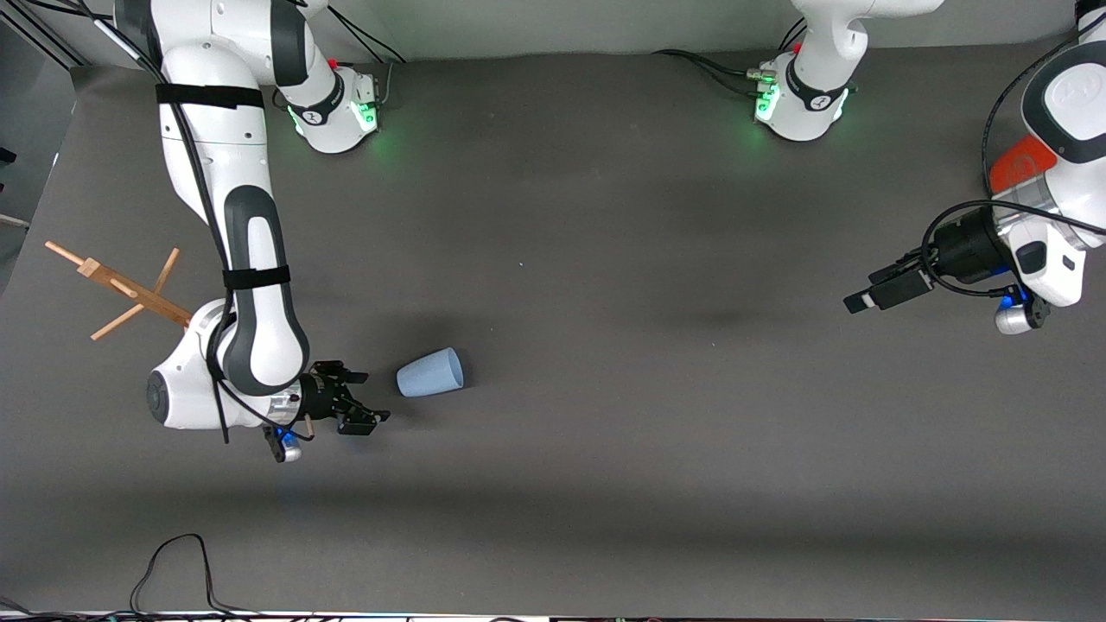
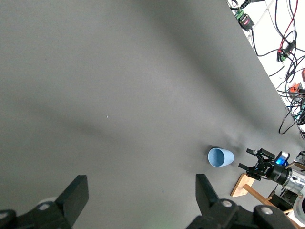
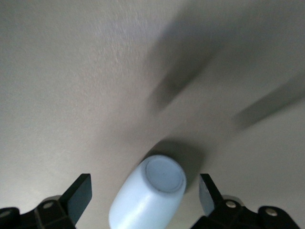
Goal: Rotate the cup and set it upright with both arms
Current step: 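Grasp the cup base with the right gripper and lift it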
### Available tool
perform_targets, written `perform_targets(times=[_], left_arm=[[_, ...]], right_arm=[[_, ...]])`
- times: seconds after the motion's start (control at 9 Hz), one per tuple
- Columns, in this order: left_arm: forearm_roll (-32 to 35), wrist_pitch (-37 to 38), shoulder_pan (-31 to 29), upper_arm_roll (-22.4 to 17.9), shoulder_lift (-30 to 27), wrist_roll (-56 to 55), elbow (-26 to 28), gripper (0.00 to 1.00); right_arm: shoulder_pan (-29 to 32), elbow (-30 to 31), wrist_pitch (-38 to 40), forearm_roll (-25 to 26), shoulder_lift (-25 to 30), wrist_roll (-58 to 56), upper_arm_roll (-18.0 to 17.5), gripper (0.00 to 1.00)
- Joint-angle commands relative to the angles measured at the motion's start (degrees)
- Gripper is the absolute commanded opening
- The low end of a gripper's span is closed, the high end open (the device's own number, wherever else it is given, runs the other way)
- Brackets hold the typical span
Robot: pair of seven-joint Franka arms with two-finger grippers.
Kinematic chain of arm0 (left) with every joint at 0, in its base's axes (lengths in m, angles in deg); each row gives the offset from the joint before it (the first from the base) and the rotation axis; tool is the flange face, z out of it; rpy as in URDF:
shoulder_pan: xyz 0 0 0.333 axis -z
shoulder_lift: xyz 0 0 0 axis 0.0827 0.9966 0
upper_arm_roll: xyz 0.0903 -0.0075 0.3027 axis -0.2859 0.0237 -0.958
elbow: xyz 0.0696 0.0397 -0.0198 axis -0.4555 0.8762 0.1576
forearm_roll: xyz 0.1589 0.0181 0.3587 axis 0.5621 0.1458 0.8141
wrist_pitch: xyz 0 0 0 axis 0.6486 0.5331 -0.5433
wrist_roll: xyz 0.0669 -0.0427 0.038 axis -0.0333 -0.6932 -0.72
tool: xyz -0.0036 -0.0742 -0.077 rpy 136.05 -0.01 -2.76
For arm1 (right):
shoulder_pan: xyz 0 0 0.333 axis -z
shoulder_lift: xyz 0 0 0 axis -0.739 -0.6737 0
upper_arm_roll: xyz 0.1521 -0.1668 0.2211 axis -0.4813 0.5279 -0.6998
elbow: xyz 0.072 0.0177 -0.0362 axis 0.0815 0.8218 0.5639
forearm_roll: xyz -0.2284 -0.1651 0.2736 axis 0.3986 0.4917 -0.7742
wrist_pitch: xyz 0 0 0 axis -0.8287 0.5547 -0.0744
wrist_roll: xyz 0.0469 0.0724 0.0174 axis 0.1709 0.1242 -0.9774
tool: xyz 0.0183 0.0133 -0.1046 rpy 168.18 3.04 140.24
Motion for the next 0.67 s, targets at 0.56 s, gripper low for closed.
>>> perform_targets(times=[0.56], left_arm=[[-0.07, -0.69, -0.19, -0.36, -0.96, -0.2, 0.97, 1.0]], right_arm=[[-8.03, 6.47, -8.94, -11.03, -1.84, 1.3, 0.2, 0.91]])
